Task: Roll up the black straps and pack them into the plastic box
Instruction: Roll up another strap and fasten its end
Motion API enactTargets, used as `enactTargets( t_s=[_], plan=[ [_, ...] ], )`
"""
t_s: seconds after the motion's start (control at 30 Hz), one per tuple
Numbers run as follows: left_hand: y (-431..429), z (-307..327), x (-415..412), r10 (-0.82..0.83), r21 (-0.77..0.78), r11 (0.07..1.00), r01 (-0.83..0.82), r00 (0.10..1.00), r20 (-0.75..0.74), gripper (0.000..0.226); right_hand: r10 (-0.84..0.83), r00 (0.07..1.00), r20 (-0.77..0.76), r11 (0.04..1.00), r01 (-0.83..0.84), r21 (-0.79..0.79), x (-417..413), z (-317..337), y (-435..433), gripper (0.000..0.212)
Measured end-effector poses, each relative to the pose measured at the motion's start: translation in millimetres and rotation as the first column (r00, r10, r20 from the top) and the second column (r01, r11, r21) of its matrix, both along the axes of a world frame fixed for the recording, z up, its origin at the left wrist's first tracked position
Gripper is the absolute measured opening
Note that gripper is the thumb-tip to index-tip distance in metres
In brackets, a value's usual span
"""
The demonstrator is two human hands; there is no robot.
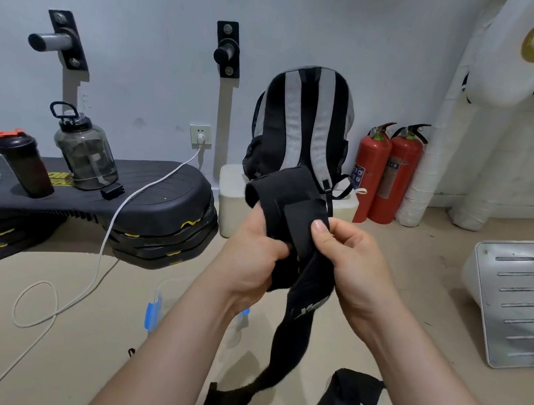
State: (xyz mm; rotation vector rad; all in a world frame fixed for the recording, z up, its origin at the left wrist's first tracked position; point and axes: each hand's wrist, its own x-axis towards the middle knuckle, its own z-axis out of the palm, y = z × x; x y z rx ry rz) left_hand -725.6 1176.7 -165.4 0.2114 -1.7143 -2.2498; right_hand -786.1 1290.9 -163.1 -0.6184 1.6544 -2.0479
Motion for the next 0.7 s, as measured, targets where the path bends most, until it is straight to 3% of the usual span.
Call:
enactTargets(
  t_s=[0.23, 0.4, 0.5, 0.57, 0.7],
  plan=[
    [-4, -1, 2, -0.002, -0.098, 0.995, 0.004, 1.000, 0.022, 0.070, -0.064, 0.996, -0.057, 0.995, 0.068, 0.073, 0, -3, -4, 0.024],
    [-7, 0, 4, -0.073, -0.030, 0.997, 0.074, 0.997, 0.033, 0.072, -0.156, 0.978, -0.137, 0.975, 0.175, 0.139, 2, -6, -7, 0.027],
    [-4, 5, 5, -0.132, 0.027, 0.991, 0.133, 0.991, -0.023, 0.054, -0.193, 0.959, -0.207, 0.954, 0.233, 0.191, 1, -8, -8, 0.030],
    [1, 3, 2, -0.023, 0.048, 0.999, 0.024, 0.999, -0.027, 0.029, -0.205, 0.939, -0.278, 0.927, 0.277, 0.253, 2, -9, -8, 0.033],
    [2, 1, -4, 0.231, 0.052, 0.972, -0.229, 0.972, -0.033, 0.024, -0.176, 0.901, -0.397, 0.814, 0.360, 0.457, 1, -16, -8, 0.046]
  ],
)
